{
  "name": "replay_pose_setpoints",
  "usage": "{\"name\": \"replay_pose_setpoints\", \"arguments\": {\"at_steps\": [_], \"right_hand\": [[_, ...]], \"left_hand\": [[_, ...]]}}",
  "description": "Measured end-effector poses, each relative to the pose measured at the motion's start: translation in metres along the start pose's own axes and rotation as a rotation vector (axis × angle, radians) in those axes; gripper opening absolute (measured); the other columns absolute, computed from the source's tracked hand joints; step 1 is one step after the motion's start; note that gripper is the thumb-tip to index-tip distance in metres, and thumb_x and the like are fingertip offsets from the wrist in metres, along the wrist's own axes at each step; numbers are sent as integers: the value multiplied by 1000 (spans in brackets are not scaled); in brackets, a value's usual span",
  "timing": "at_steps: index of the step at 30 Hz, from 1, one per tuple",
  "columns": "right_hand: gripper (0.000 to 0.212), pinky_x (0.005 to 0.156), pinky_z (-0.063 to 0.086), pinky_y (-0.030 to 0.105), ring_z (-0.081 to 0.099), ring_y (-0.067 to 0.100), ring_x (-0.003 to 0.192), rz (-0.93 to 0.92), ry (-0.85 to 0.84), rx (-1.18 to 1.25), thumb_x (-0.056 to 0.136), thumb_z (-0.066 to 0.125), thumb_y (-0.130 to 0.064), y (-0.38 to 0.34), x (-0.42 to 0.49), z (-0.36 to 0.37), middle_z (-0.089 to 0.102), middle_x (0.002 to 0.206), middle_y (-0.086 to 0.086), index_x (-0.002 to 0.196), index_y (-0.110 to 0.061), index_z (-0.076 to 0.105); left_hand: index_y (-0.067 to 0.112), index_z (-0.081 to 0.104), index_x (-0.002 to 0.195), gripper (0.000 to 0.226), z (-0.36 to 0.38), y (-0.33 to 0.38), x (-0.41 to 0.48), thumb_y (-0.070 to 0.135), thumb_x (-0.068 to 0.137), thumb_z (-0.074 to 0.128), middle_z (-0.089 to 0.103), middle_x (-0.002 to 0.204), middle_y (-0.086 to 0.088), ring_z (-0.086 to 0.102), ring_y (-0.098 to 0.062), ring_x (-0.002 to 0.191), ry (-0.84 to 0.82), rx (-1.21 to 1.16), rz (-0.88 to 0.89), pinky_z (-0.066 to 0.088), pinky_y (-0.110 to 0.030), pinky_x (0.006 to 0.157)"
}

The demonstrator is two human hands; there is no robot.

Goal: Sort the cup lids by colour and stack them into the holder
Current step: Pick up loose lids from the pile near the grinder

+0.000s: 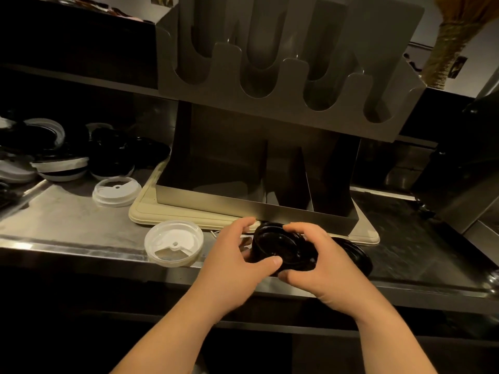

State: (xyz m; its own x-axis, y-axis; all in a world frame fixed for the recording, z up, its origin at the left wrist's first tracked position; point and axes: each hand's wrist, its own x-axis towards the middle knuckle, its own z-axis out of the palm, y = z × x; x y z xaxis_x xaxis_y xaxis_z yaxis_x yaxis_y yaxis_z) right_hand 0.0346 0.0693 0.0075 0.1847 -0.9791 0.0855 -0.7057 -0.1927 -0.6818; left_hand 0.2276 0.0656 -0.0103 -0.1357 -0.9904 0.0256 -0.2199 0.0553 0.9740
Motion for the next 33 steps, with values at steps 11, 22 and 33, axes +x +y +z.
{"name": "replay_pose_setpoints", "arguments": {"at_steps": [11, 22, 33], "right_hand": [[55, 112, 24, 21, 29, -6, 126, -97, 220, -266, 85, 77, -37, -50, 17, 31, 43, 129, -26, 133, -38, 51], [24, 95, 41, 15, 51, -6, 108, -330, -27, -170, 93, 65, -36, -170, 89, 111, 54, 109, -29, 110, -47, 53], [67, 103, 50, 43, 47, 30, 131, -104, -97, -341, 90, 69, -21, -233, 233, 199, 39, 149, 5, 149, -22, 39]], "left_hand": [[34, 66, 84, 11, -47, 4, -19, 25, 90, 68, 66, 88, 20, 62, 0, 88, 224, 18, 233, 49, -10, 75], [33, 66, 89, 7, -191, -32, -2, 27, 92, 68, 64, 80, 8, 61, -9, 73, 547, 100, 89, 54, -26, 64], [24, 33, 149, 72, -299, -71, 87, 24, 87, 70, 30, 157, -4, 22, -32, 144, 745, 1112, 16, 31, -49, 113]]}}
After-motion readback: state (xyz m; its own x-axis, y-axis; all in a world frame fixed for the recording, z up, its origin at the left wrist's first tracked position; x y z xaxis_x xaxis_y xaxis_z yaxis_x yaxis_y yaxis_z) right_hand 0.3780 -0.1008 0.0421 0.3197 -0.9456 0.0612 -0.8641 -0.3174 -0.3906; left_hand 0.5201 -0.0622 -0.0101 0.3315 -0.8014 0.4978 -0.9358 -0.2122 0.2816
